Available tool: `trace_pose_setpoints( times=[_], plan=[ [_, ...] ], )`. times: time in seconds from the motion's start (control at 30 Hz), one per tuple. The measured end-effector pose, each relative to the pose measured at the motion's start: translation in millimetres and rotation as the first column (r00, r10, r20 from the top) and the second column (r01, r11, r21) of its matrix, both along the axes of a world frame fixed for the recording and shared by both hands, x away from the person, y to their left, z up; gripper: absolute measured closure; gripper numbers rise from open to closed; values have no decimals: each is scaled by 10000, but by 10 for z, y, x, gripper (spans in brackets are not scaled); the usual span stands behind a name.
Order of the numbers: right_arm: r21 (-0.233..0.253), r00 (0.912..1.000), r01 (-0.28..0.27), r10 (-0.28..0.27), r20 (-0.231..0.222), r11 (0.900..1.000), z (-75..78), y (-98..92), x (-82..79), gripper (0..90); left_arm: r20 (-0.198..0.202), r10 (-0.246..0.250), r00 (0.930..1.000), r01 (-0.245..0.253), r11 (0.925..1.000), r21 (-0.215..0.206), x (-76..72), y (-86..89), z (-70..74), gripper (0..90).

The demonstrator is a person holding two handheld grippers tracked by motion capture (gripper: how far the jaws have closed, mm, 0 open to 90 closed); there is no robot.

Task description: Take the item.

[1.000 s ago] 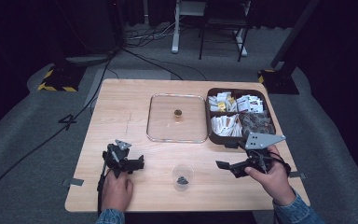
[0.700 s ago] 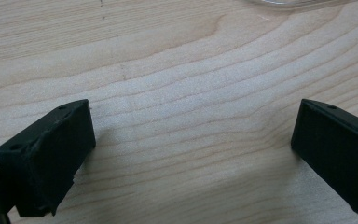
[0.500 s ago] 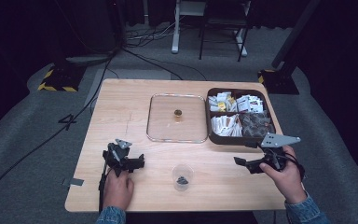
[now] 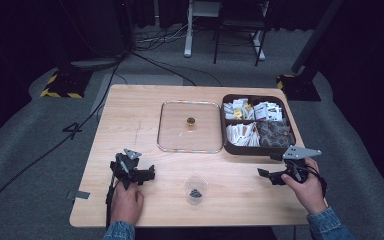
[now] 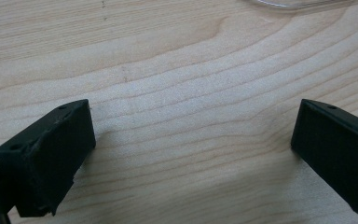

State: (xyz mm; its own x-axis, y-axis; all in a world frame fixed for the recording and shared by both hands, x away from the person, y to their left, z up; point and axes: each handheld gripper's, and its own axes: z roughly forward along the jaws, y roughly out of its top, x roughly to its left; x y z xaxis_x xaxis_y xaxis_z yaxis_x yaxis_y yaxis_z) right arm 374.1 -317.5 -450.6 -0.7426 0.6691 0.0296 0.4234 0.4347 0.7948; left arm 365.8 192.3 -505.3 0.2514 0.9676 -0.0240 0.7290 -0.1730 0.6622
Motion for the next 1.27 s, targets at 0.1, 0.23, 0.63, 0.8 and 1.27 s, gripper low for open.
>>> trace_pose_setpoints(
  times=[0.1, 0.23, 0.63, 0.8, 1.27],
  plan=[
    [-47, 9999, 113, -113, -111, 9999, -95, -31, 17, 177, 1, 1, 10000, -1, 10000, -1, 0, 0, 0, 0],
    [-63, 9994, 227, -229, -269, 9997, -207, -54, 23, 171, -4, -2, 10000, 2, 10000, 1, 0, 0, 0, 0],
    [-59, 9957, 742, -744, -553, 9972, -454, -11, -27, 168, 0, -1, 10000, 1, 10000, -1, 0, 0, 0, 0],
    [-518, 9947, 797, -828, -608, 9955, -533, 13, -43, 163, 0, 0, 10000, 0, 10000, 1, 0, 0, 0, 0],
    [-933, 9978, 478, -518, -408, 9945, -539, 31, -49, 135, 9, 3, 10000, -3, 10000, -1, 0, 0, -1, 0]
  ],
)
